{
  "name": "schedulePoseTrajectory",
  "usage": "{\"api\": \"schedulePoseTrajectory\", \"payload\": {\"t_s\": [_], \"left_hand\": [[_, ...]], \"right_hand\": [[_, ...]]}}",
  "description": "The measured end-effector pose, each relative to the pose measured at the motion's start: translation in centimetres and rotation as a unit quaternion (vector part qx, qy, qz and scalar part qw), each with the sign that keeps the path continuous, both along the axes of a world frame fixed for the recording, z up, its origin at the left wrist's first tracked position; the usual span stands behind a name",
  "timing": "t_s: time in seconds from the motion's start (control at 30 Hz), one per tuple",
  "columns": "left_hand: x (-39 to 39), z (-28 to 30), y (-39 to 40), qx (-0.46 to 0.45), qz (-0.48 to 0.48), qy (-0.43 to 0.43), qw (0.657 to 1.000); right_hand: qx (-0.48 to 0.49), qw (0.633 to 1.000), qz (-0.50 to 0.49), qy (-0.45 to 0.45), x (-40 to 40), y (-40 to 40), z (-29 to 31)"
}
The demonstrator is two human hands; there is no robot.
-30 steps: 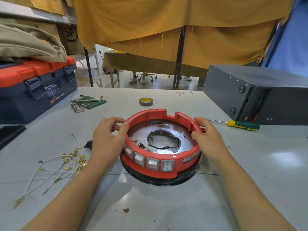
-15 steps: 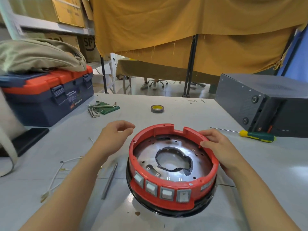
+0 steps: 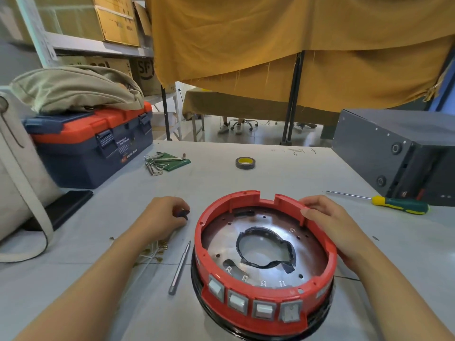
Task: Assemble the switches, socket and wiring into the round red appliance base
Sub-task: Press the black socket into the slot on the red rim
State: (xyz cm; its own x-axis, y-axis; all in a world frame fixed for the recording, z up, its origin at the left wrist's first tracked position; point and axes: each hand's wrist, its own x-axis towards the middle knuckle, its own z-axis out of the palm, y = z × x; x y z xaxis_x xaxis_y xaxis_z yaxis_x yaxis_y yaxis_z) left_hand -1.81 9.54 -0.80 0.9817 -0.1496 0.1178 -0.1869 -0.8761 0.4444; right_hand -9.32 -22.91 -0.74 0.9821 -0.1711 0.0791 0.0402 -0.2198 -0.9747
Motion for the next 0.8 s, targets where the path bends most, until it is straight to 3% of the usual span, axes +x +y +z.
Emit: {"api": "schedulePoseTrajectory", "payload": {"t_s": [0.17, 0.33, 0.53, 0.67, 0.8], "left_hand": [[-0.8, 1.0, -1.0, -0.193, -0.021, -0.068, 0.979], [-2.4, 4.1, -3.6, -0.411, -0.103, 0.001, 0.906], [-2.8, 5.6, -8.6, -0.539, -0.187, 0.127, 0.811], [-2.4, 6.1, -10.7, -0.531, -0.195, 0.154, 0.81], [-1.5, 6.2, -11.3, -0.56, -0.223, 0.161, 0.782]], "right_hand": [[-0.017, 0.999, -0.02, -0.022, -0.2, 0.2, 0.2], [-0.048, 0.995, -0.057, -0.073, -0.3, 0.2, 1.0], [-0.046, 0.988, -0.007, -0.145, -0.7, 1.2, 3.1], [-0.07, 0.984, 0.059, -0.153, -0.6, 2.1, 4.6], [-0.095, 0.981, 0.096, -0.138, 0.4, 2.4, 5.8]]}}
